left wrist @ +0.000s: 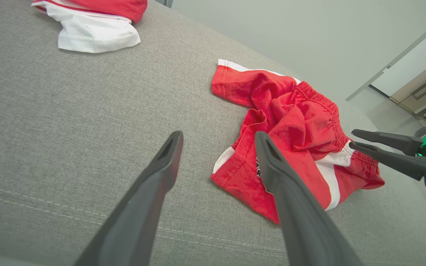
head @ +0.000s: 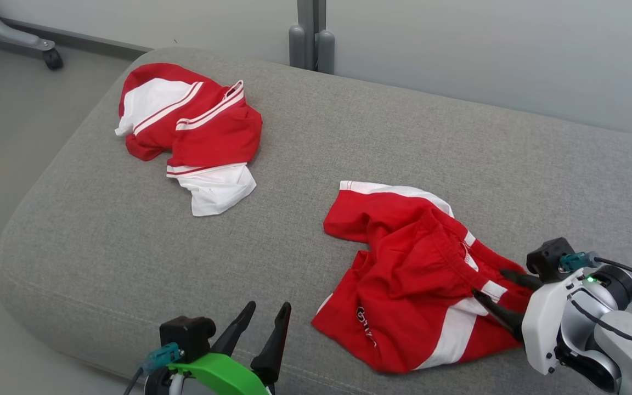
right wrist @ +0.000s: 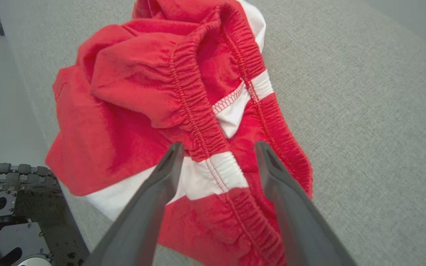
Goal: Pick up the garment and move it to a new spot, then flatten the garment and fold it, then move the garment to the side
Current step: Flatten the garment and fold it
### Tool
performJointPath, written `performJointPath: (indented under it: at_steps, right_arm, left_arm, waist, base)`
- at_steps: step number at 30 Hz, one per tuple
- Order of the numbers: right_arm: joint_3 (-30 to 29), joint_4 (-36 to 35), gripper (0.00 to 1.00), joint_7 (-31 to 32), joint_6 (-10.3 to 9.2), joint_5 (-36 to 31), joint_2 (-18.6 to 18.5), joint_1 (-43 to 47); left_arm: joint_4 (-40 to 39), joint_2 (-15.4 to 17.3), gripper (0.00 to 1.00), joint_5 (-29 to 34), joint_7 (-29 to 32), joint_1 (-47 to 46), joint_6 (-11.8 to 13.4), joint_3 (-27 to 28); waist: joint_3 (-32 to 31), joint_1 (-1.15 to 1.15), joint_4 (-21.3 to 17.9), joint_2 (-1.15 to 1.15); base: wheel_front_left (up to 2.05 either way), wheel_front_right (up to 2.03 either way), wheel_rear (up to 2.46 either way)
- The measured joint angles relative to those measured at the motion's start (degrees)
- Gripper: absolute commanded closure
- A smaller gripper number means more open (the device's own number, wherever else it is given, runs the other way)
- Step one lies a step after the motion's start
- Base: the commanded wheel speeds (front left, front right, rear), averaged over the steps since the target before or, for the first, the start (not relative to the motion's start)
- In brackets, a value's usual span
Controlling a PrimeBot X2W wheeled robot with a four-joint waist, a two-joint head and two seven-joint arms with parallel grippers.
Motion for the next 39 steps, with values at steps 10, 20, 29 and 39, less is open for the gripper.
performJointPath:
  at_steps: [10,20,29,39]
  right_arm:
    - [1.7,0.9,0.0,1.4,0.0,0.5,-0.3,0.0]
    - [3.1,1.3,1.0,2.4,0.0,2.9,-0.9,0.0]
    - [2.1,-0.2,1.0,2.3,0.0,8.4,0.6,-0.3]
    - [-4.1,-4.3,1.0,-2.1,-0.01,19.8,6.8,-2.7]
  left_arm:
    - [-0.5,-0.2,0.0,0.5,0.5,0.0,0.0,0.5]
    - [-0.6,-1.0,0.0,0.5,0.8,0.0,0.0,0.9]
    - [-0.3,-1.3,0.0,0.6,1.2,0.1,0.0,1.1]
    - [-0.4,-1.5,0.0,0.9,1.4,1.1,0.0,1.1]
  waist:
    - [0.7,0.0,0.2,0.0]
    - [0.8,0.0,0.6,0.0]
    - [0.0,0.0,0.9,0.0]
    - [-0.6,0.0,1.4,0.0]
  base:
    - [0.0,0.0,0.0]
    - [0.0,0.0,0.0]
    - [0.0,0.0,0.0]
    - [0.0,0.0,0.0]
